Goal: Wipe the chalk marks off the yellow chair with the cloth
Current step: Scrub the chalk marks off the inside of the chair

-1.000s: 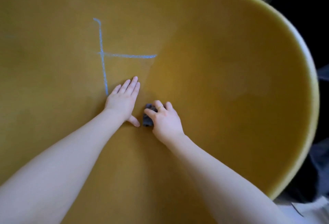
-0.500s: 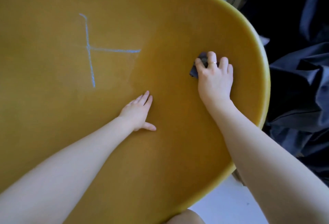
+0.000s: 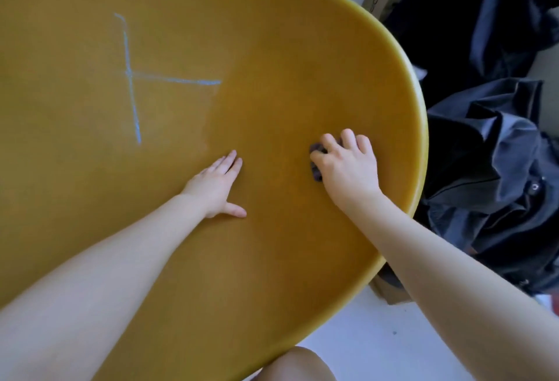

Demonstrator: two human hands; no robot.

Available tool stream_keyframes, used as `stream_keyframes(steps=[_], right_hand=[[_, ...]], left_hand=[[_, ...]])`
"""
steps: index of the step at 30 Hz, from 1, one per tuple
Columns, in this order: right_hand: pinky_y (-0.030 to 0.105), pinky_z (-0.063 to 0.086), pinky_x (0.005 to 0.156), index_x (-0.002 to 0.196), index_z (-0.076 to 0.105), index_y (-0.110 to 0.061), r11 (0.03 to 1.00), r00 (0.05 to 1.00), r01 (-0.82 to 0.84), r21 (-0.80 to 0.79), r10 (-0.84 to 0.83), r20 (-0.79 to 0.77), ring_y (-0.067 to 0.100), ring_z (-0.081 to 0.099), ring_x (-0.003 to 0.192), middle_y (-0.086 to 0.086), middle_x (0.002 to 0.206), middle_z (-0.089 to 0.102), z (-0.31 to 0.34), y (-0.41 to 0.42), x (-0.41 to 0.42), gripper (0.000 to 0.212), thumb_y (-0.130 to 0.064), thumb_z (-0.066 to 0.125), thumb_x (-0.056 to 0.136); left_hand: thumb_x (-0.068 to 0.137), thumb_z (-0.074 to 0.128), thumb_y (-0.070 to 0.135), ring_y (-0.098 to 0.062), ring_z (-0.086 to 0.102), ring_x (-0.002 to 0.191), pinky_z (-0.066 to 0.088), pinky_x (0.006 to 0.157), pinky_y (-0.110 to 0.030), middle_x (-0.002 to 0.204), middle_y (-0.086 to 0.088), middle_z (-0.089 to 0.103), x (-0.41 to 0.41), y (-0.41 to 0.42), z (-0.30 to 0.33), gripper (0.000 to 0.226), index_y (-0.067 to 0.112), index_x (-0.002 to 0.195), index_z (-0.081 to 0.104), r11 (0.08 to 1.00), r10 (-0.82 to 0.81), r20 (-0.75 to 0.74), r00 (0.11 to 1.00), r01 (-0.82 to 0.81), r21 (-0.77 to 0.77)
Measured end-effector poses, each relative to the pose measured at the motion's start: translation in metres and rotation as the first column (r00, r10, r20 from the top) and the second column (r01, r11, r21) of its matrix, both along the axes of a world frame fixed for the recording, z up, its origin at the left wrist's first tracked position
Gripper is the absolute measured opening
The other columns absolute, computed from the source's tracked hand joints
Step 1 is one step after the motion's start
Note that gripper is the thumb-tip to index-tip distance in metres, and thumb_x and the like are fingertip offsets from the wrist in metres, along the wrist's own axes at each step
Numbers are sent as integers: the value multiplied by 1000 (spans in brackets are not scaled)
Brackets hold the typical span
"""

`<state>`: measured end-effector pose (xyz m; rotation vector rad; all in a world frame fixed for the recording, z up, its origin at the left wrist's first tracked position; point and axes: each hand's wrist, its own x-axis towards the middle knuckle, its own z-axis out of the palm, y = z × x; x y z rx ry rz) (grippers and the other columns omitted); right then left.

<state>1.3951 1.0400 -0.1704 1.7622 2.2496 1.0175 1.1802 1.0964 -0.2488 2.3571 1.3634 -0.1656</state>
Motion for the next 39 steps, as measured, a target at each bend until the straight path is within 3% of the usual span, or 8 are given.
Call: stream_keyframes(steps=[4, 10, 14, 19, 23, 27, 35, 39], right_hand=[[37, 28, 68, 65, 63, -14, 994, 998, 22, 111, -29, 64, 29, 42, 85, 7, 80, 60, 43, 54, 10, 19, -10, 48, 74], [45, 32, 86, 100, 63, -6, 995, 991, 100, -26, -102, -82, 39, 40, 109, 16, 120, 51, 58, 91, 5, 20, -6, 45, 91], [41, 41, 70, 88, 66, -4, 995, 990, 96, 23, -93, -103, 42, 51, 89, 18, 104, 58, 37, 67, 15, 13, -6, 56, 80], [26, 25, 52, 73, 69, -9, 996, 961, 75, 43, -60, -271, 28, 50, 59, 15, 84, 61, -8, 26, -9, 33, -14, 37, 78], [29, 29, 53, 106, 64, -8, 983, 871, 158, -92, -183, -456, 35, 49, 77, 22, 113, 53, -28, 39, -40, 32, 4, 48, 81], [34, 33, 61, 126, 45, -17, 946, 760, 193, -259, -311, -571, 34, 41, 98, 15, 134, 31, -49, 64, -81, 39, -1, 41, 91], [32, 41, 65, 118, 55, -24, 943, 669, -150, -297, -125, -733, 31, 44, 94, 3, 128, 48, -112, 64, -200, 37, -8, 43, 87], [22, 33, 48, 95, 69, -24, 915, 714, -350, -199, 124, -689, 29, 53, 67, 5, 93, 65, -117, 66, -193, 34, -16, 41, 77]], left_hand=[[75, 64, 58, -15, -6, 146, 16, 115, -33, 155, 2, -22, 4, 3, -2, 113, 16, 150, -8, 1000, -5, -14, 1000, 5, 16], [75, 65, 57, -13, -9, 145, 18, 115, -34, 155, 4, -24, 7, 6, -4, 113, 18, 150, -9, 1000, 24, 11, 1000, -24, -1], [75, 66, 56, -11, -11, 145, 22, 114, -35, 154, 7, -24, 6, 4, -1, 112, 19, 150, -9, 999, 34, 26, 999, -34, -28], [78, 63, 55, -13, -4, 146, 18, 115, -32, 156, 3, -18, 1, 2, 3, 107, 16, 151, -5, 1000, 10, 9, 1000, -10, -14], [80, 61, 54, -13, -3, 146, 13, 116, -31, 157, 2, -15, -35, -4, 0, 104, 14, 151, -3, 997, 72, -13, 997, -72, 18], [80, 59, 55, -15, -6, 146, 8, 117, -30, 157, 0, -17, -89, -7, -2, 105, 12, 150, -5, 985, 160, -131, 978, -151, 80], [67, 65, 64, -22, -9, 145, 1, 117, -32, 155, -13, -20, -143, 2, -2, 126, 2, 148, -10, 940, 326, -360, 874, -259, 222], [53, 70, 72, -25, -15, 144, -4, 116, -33, 152, -16, -26, -141, 20, 0, 145, 0, 146, -15, 941, 323, -409, 853, -247, 230]])
